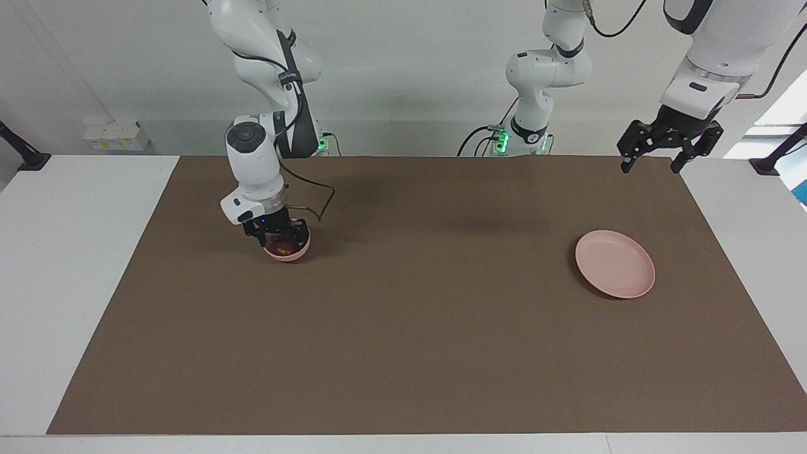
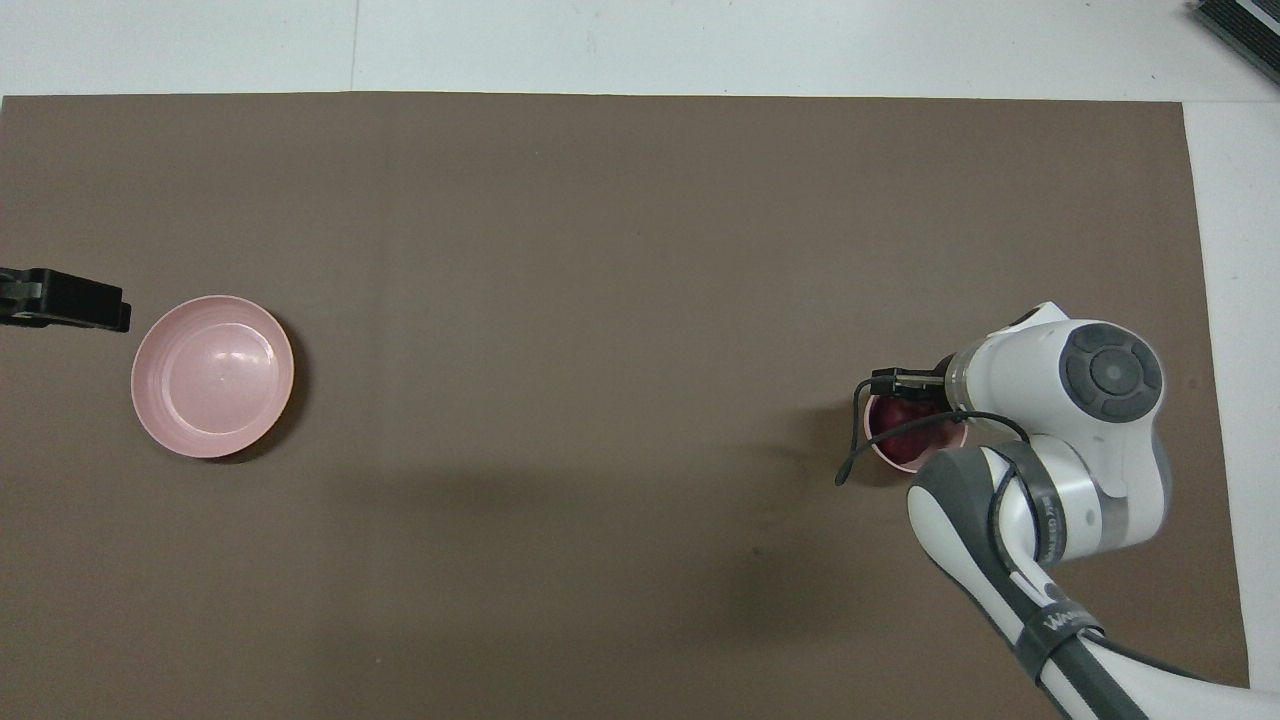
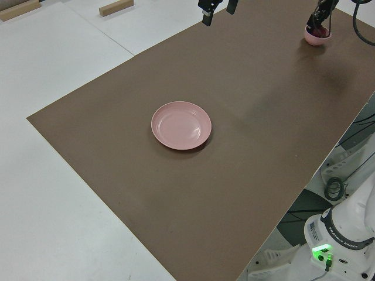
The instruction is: Move apple from plate to bowl
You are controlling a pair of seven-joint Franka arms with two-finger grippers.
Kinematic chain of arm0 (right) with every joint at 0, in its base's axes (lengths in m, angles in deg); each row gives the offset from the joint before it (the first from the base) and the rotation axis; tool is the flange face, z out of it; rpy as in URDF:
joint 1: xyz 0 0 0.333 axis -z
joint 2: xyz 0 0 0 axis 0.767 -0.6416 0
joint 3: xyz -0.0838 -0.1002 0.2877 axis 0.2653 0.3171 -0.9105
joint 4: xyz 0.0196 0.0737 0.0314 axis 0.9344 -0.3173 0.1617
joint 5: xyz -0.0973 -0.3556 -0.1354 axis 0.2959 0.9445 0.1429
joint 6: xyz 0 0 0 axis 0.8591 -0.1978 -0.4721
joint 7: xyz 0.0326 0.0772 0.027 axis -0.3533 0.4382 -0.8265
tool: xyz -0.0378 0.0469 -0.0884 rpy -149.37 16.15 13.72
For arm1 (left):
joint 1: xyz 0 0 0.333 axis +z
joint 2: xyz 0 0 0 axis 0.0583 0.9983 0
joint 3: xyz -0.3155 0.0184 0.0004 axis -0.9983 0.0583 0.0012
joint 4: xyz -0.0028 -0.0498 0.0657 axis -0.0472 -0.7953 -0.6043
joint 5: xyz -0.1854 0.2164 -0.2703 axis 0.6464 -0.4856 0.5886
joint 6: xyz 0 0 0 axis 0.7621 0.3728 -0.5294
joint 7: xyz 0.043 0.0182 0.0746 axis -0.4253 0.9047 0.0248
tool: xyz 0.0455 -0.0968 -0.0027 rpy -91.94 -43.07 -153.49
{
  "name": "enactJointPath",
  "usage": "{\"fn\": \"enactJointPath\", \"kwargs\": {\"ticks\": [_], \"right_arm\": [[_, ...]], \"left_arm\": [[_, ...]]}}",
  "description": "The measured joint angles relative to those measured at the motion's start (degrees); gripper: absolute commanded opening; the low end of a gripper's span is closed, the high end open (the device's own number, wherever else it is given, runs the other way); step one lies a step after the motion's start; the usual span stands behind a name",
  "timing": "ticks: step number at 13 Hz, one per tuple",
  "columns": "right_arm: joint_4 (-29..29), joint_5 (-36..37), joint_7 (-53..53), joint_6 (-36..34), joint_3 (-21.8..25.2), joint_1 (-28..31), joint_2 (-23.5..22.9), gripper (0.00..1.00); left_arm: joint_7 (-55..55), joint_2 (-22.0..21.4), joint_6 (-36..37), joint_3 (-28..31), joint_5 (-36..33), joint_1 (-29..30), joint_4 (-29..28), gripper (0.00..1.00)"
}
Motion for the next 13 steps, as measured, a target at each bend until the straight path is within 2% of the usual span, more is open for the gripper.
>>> {"fn": "enactJointPath", "kwargs": {"ticks": [8, 13], "right_arm": [[24.26, -2.72, -7.46, -30.64, 0.24, 2.24, 1.87, 1.0], [35.98, -5.14, -9.02, -44.59, 0.36, 6.05, 1.95, 1.0]], "left_arm": [[-1.28, -0.09, 5.47, 0.41, 0.33, 0.0, 0.58, 1.0], [-1.75, -1.63, 5.89, 0.4, 1.3, -0.05, 1.22, 1.0]]}}
